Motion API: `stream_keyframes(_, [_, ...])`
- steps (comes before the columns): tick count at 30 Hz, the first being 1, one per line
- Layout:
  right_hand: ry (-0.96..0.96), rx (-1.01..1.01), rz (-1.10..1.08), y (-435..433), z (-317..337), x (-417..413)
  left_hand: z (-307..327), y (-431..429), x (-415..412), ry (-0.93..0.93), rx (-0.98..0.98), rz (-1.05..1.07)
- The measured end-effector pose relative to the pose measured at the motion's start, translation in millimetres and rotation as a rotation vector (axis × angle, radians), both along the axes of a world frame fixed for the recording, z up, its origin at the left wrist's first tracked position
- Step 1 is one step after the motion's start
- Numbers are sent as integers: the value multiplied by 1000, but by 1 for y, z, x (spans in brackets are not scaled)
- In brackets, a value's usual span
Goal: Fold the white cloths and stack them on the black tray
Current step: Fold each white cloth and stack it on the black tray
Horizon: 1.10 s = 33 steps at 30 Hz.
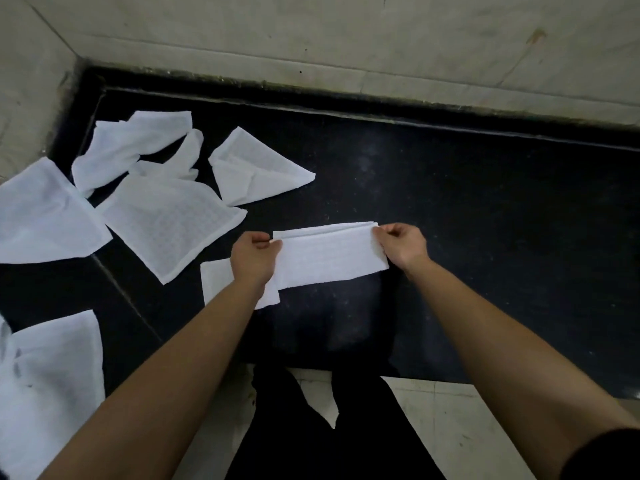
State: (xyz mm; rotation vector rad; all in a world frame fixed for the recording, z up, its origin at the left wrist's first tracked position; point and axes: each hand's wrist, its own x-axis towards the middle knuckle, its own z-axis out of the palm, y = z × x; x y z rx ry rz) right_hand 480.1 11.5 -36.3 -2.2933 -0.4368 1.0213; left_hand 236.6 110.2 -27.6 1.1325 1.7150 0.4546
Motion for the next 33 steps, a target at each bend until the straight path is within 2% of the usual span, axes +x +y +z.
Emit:
stream_keyframes(14, [-129, -10, 23, 12, -13, 0, -22, 19, 12, 175, 234, -157])
stream_keyframes(15, [-191, 2, 65, 10, -12, -3, -23, 16, 10, 233, 314, -185])
stream_keyframes(17, [-470, 81, 260, 4, -11, -10, -27, 9, 4, 373, 583, -357])
stream_keyframes(19, [-755, 194, 536, 0, -13, -19, -35, 1, 0, 493, 805, -678])
stream_keyframes(20, [-796, 221, 676, 1, -14, -25, -40, -3, -2, 535, 828, -856])
stream_keyframes(22, [-724, 199, 940, 7, -18, -36, -47, -9, -6, 635, 729, -1114])
stream_keyframes(25, [-722, 48, 1210, 14, -35, -42, -56, -8, -17, 776, 544, -1220])
stream_keyframes(27, [-757, -36, 1249, 12, -44, -36, -60, -6, -20, 791, 510, -1226])
stream_keyframes(33, [-790, -179, 1143, 3, -47, -31, -64, -6, -21, 797, 507, -1237])
